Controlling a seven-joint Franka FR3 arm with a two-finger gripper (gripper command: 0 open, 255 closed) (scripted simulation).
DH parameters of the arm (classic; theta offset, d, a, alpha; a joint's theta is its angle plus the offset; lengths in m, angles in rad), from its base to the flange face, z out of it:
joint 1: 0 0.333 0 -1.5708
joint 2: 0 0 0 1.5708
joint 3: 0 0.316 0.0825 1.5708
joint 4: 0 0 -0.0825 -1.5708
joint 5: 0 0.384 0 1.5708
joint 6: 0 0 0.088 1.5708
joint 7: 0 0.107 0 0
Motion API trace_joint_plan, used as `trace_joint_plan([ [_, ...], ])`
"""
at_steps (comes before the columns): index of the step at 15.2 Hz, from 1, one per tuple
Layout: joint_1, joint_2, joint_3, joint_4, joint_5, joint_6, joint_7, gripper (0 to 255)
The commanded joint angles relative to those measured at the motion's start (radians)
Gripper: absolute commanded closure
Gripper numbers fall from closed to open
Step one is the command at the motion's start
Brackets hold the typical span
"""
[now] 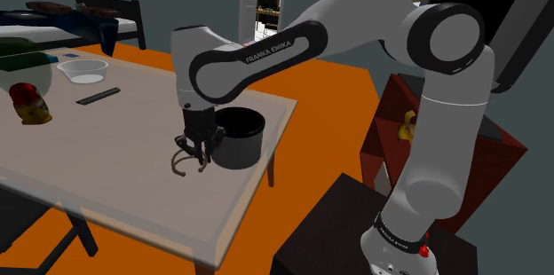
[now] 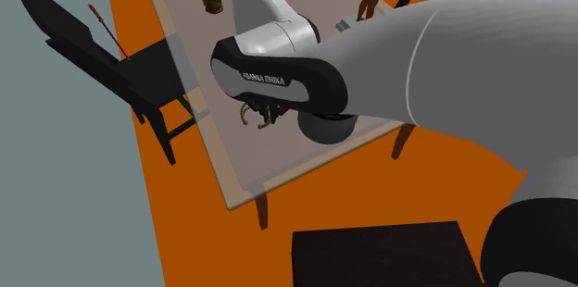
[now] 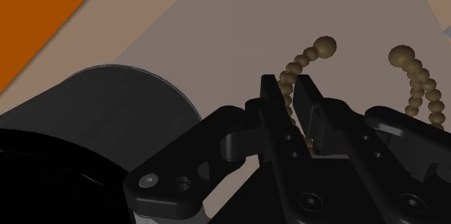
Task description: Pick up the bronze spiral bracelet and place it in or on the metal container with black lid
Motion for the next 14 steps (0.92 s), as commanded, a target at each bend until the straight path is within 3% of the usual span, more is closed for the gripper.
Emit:
trace_joint_plan([
  [1,0.000,-0.013,0.003,0.015,0.007,-0.026,-0.002,255],
  [14,-0.005,-0.060,0.009,0.136,0.032,-0.189,-0.014,255],
])
